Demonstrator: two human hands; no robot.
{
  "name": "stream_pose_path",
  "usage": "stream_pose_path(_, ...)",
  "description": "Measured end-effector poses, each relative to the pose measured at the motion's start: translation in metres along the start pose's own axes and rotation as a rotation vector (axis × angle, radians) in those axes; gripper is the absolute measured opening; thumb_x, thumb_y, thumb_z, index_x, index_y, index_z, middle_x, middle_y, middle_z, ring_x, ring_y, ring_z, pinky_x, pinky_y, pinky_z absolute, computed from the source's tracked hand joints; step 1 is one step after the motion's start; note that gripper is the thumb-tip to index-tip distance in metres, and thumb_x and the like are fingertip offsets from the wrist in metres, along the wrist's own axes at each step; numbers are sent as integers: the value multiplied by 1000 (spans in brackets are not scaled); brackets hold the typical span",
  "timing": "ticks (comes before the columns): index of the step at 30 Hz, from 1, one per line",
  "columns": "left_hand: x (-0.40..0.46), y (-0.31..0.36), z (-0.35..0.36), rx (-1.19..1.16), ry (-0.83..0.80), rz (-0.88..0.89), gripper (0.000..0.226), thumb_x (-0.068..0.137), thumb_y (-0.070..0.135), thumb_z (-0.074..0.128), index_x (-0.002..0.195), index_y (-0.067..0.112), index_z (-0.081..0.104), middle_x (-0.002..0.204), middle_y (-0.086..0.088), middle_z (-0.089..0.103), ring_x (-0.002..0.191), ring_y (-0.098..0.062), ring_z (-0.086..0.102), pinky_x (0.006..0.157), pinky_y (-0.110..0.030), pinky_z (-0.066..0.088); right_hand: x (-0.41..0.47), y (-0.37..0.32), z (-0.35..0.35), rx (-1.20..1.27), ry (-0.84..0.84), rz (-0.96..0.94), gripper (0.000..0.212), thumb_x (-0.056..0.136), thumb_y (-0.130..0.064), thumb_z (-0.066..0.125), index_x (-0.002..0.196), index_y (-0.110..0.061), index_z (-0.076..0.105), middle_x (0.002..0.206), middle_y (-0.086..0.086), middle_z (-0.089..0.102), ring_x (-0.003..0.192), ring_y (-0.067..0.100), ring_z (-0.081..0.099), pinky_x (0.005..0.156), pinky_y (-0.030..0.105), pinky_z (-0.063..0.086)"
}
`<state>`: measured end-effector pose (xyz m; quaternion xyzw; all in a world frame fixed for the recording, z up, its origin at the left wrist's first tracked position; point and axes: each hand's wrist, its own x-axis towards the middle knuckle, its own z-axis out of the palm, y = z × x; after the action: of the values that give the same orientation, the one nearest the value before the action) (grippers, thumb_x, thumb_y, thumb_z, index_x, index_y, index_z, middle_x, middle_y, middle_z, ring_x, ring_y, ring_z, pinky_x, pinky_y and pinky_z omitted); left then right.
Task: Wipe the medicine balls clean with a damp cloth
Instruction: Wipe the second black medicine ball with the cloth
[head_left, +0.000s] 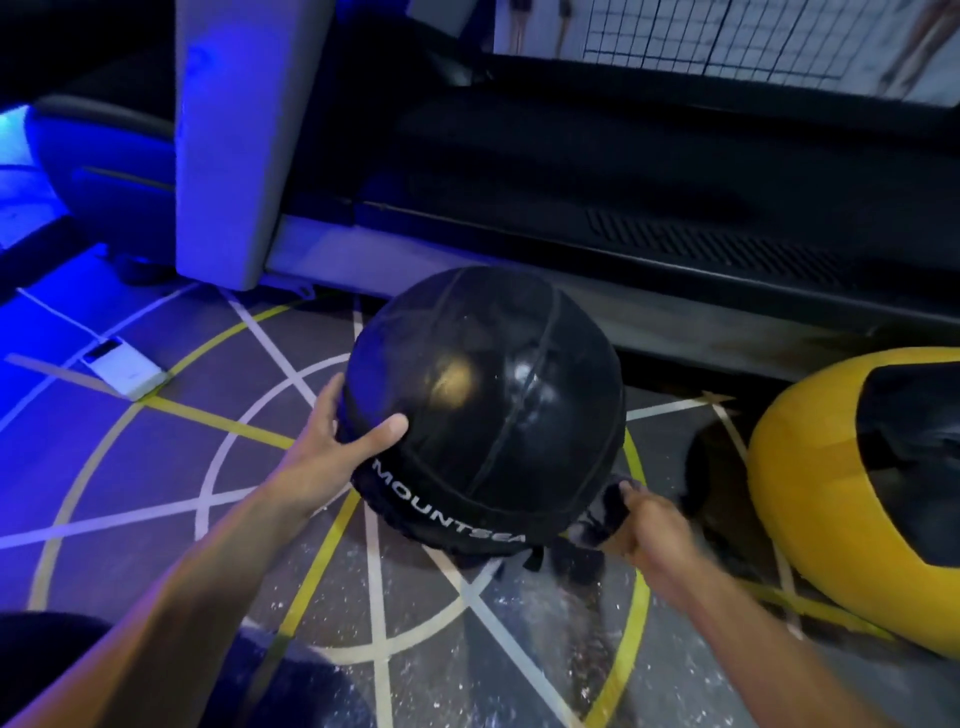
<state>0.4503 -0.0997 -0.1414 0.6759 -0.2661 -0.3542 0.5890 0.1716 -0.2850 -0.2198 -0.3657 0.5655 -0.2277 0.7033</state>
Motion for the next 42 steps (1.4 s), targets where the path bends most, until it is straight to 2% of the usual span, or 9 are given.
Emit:
stream_pose_path(7, -7, -10, -11, 61, -2, -37, 132, 35, 67, 97, 149, 37, 37, 112, 36, 68, 116, -2, 66, 95, -31, 53, 9, -17, 24, 17, 173, -189, 16, 99, -25, 56, 99, -24, 72, 116, 3, 74, 111, 23, 66, 104, 46, 50)
stream_pose_path(10, -11, -9, -4, 87, 13, -45, 116, 51, 50, 94, 149, 36, 33, 106, 41, 66, 111, 0, 67, 95, -30, 53, -12, -61, 48, -121, 176, -487, 32, 103, -26, 51, 129, -24, 70, 135, -7, 66, 130, 11, 57, 119, 39, 38)
stream_pose_path(13, -11, -13, 2, 110, 48, -27, 101, 67, 38, 96, 146, 33, 33, 103, 41, 67, 103, 9, 66, 84, -19, 54, -58, -90, 89, -459, 67, -963, 43, 105, -27, 47, 147, -17, 56, 156, -10, 45, 147, 1, 34, 124, 21, 20)
stream_pose_path(20, -10, -41, 15, 294, 75, 68, 106, 63, 35, 93, 150, 20, 34, 134, 14, 52, 129, 5, 52, 101, -10, 42, -104, -63, 138, -1532, -421, -1649, 57, 87, -25, 39, 137, -12, 63, 143, 4, 61, 139, 21, 49, 125, 37, 16)
stream_pose_path(23, -16, -44, 19, 237, 122, 24, 127, 44, 63, 100, 146, 46, 26, 147, 6, 48, 137, -12, 50, 114, -42, 44, -76, -113, 112, -1397, -217, -1526, 44, 91, -12, 51, 134, -12, 64, 141, 7, 62, 136, 27, 52, 120, 37, 30)
stream_pose_path(27, -28, -40, 17, 284, 146, 21, 132, 37, 76, 94, 145, 48, 24, 150, 11, 37, 142, -11, 40, 118, -44, 40, -55, -173, 77, -1169, 114, -893, 21, 101, -15, 49, 92, -21, 68, 102, 15, 72, 101, 40, 65, 75, 39, 39)
stream_pose_path(34, -44, -36, 31, 275, 127, 62, 120, 42, 77, 87, 144, 29, 45, 143, 16, 47, 142, 3, 36, 116, -20, 30, -118, -97, 142, -1636, -728, -1461, 28, 84, -23, 57, 109, -26, 69, 122, -3, 68, 111, 22, 63, 98, 39, 52)
stream_pose_path(39, -52, -25, 29, 411, 149, 48, 142, 37, 85, 81, 155, 34, 21, 162, 15, 17, 150, -7, 19, 125, -35, 23, -70, -184, 176, -1610, -153, -1152, 21, 96, -29, 45, 99, -27, 66, 119, 7, 70, 112, 36, 63, 90, 41, 47)
stream_pose_path(42, -51, -23, 29, 418, 166, 56, 138, 39, 84, 82, 154, 33, 24, 160, 10, 24, 148, -10, 24, 124, -37, 26, -87, -143, 211, -1845, -337, -1122, 23, 88, -23, 51, 102, -29, 69, 116, 8, 69, 110, 36, 65, 84, 40, 50)
